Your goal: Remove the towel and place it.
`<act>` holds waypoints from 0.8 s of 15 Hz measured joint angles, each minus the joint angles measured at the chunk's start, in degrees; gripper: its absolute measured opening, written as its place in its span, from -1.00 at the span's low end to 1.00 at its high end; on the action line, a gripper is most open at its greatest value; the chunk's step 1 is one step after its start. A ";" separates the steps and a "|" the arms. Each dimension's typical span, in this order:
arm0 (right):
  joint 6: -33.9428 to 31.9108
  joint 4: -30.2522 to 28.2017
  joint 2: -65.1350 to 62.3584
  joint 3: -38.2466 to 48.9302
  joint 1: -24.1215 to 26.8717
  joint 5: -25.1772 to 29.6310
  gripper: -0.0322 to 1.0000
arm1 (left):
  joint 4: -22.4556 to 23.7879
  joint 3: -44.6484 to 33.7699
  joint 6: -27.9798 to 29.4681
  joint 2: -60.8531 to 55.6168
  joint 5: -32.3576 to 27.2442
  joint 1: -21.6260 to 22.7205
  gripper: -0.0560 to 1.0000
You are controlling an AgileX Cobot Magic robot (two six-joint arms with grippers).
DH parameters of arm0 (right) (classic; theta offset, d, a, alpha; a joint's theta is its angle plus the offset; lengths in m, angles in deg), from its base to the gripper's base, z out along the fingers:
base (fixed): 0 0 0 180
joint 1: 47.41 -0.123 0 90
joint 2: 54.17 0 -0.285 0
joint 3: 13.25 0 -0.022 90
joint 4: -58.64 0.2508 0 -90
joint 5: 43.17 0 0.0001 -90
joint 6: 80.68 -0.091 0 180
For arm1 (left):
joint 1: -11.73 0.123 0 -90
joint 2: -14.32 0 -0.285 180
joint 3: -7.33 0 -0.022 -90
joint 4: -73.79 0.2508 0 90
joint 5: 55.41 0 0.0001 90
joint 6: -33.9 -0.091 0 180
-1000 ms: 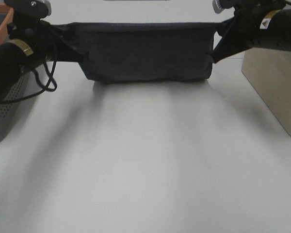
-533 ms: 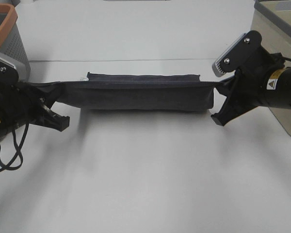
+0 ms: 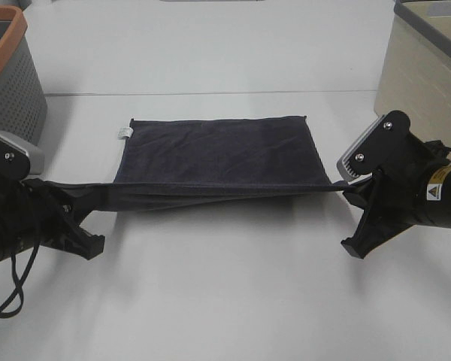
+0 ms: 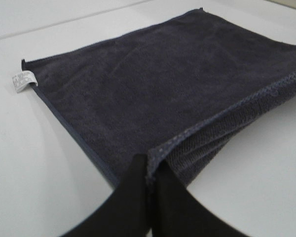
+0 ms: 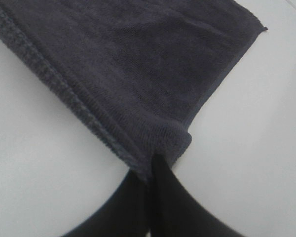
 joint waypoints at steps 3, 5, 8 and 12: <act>-1.60 -3.38 3.38 0.86 0.00 -0.34 -0.90 | 0.29 -1.32 0.17 0.00 -2.46 0.00 -0.85; -4.87 -4.53 6.65 1.20 0.23 0.34 -0.86 | -0.74 -1.60 0.80 0.11 -4.24 0.17 -0.64; -6.47 -7.51 7.39 1.20 0.57 1.20 -0.18 | -1.60 -1.66 1.66 0.11 -5.27 0.52 -0.16; -7.79 -8.37 7.39 1.20 0.57 2.01 0.47 | -0.69 -1.66 4.47 0.11 -11.23 0.69 0.29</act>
